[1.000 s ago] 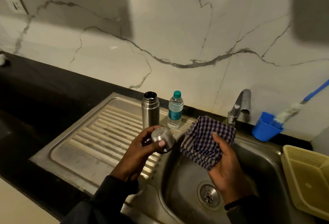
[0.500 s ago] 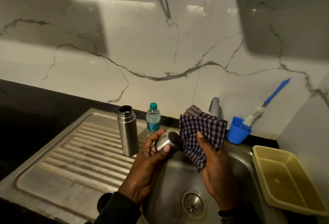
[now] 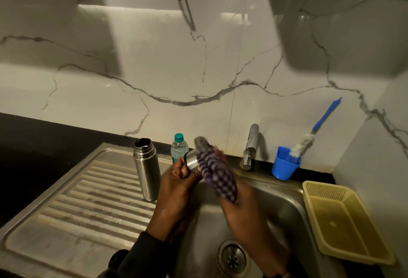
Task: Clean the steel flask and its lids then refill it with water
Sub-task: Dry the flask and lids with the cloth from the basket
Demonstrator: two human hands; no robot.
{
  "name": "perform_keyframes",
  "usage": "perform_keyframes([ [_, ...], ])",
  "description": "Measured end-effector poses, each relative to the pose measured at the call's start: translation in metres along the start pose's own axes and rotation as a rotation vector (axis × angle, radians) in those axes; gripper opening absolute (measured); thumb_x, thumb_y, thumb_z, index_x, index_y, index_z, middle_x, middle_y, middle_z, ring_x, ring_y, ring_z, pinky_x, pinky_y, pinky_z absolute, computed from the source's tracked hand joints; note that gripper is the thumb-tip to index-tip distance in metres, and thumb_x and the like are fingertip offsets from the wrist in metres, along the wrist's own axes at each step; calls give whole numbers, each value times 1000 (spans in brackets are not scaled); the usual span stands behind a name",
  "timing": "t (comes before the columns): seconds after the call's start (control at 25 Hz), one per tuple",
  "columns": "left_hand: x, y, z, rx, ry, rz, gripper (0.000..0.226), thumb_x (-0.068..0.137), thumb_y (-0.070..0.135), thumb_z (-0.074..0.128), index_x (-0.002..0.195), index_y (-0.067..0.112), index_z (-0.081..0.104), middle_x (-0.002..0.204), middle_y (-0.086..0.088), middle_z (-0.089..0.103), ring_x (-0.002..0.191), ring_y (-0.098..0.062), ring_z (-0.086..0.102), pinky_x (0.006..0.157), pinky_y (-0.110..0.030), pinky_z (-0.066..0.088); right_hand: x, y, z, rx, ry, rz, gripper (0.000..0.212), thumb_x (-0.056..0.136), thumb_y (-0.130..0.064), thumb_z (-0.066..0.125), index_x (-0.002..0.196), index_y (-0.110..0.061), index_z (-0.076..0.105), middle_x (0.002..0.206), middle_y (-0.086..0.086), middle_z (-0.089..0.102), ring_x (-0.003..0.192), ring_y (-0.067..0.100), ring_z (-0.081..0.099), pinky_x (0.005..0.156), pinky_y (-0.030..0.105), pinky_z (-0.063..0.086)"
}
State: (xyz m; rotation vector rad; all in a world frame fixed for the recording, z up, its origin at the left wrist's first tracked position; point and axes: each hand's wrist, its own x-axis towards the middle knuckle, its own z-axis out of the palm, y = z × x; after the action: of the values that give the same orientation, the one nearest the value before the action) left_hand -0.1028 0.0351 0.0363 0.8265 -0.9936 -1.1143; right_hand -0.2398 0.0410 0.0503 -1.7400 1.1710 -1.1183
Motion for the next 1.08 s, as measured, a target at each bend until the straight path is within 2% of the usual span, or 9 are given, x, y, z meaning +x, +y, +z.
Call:
perform_keyframes([
  [0.12,-6,2,5,-12,-68,-7,33,91,3,62,124,8,63,118,-13,72,113,-28,68,90,-32,56,10,-11,-11,229,4,67,15,90,-30,61,104,-32,63,119,0,65,98,2,63,87,7,47],
  [0.2,-9,3,5,44,-140,2,34,90,12,69,124,13,64,119,-12,72,113,-27,67,94,-35,55,25,-2,-24,454,46,164,44,71,-59,67,96,-23,70,100,7,73,92,18,70,88,37,56],
  [0.32,-1,13,1,225,-153,68,29,88,18,74,117,20,69,114,-5,73,112,-21,68,96,-36,51,23,-8,-39,613,185,129,52,63,-63,71,97,-23,73,91,13,72,90,38,68,83,53,55],
  [0.44,4,15,1,442,-134,135,25,89,16,69,113,21,71,106,6,75,105,-9,67,90,-23,48,15,-7,-48,265,201,-144,19,79,-38,64,97,-33,63,94,-13,71,98,28,64,85,27,55],
  [0.6,10,15,4,448,-175,237,18,94,8,63,109,13,71,105,1,74,103,-15,68,91,-33,53,22,-3,-37,-164,-7,-554,60,84,-2,63,138,-25,48,144,-19,46,138,6,37,113,25,33],
  [0.68,7,17,6,454,-245,255,17,95,10,62,108,14,72,104,1,74,102,-14,68,88,-28,53,23,-11,-33,-14,82,-378,41,89,-13,63,117,-41,53,118,-40,55,116,-22,44,97,3,36],
  [0.76,2,20,10,457,-313,271,23,93,10,62,112,17,73,109,3,75,107,-14,68,91,-23,51,26,-23,-37,64,78,-136,10,87,-38,59,92,-43,53,93,-30,64,88,-27,52,76,-4,39],
  [0.92,8,11,5,648,-296,552,20,91,20,67,110,19,74,116,10,72,115,-6,63,98,-18,44,40,-14,-45,619,-71,237,63,78,-70,58,113,-19,68,113,12,70,106,26,67,95,44,51],
  [1.08,28,3,-2,861,-348,882,24,99,35,54,109,18,67,114,4,67,116,-2,60,109,-22,39,40,-6,-44,910,-161,436,69,93,-62,32,129,-9,58,125,18,64,117,31,61,94,39,53],
])
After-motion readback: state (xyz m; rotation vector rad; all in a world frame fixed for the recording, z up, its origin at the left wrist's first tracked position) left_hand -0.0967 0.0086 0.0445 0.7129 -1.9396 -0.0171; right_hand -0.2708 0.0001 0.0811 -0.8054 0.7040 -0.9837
